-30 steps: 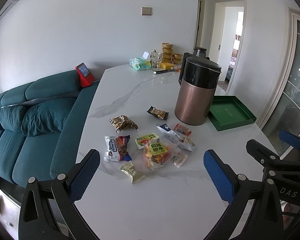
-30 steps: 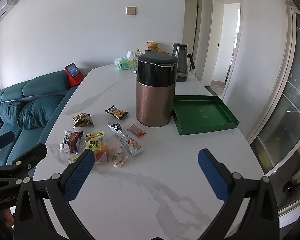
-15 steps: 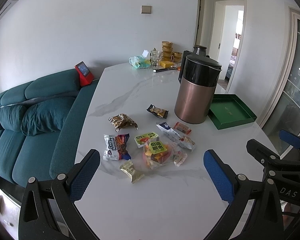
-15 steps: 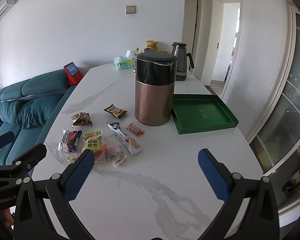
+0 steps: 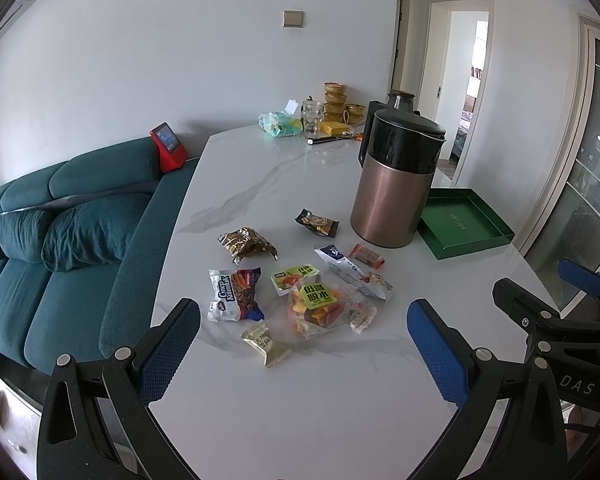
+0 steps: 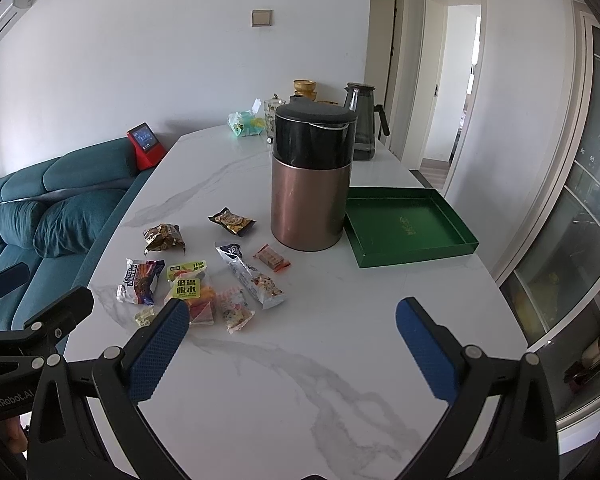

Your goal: Organize snacks

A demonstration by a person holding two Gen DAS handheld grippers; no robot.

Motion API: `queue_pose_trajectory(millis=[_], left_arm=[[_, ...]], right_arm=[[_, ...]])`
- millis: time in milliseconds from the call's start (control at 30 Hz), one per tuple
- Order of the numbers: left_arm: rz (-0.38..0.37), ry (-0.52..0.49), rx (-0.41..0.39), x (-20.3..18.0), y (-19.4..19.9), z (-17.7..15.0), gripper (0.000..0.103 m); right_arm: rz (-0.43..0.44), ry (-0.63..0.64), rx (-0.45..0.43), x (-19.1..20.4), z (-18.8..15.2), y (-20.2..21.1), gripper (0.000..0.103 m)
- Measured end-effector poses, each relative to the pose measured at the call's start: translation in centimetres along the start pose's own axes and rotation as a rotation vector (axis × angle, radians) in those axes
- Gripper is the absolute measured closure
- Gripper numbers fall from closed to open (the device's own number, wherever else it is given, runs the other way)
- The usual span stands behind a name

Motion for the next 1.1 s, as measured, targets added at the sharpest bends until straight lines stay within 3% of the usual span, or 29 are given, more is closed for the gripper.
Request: queue_pose_trajectory(millis=[600,1100], left_arm=[[0.015,0.011,0.027,3.8,-3.2,-0.7,0.001],[0.082,0.062,0.163,7.5,-9.9,-2.8,0.001]], right_arm=[[0.000,0.030,0.026,3.4,-0.1,-3.0,0.000],[0.046,0.048,0.159,4.5,-1.1,-11.9,0.000]])
Point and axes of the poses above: each gripper's, at about its wrist camera, not at the fingertips, and y roughly against the way its jaws point, x to its left, z to its top, the point moved 6 cm from there along -y, roughly the way its jaws point, and after that the axes turned 12 degrees about -x, right-handed, at the moved point
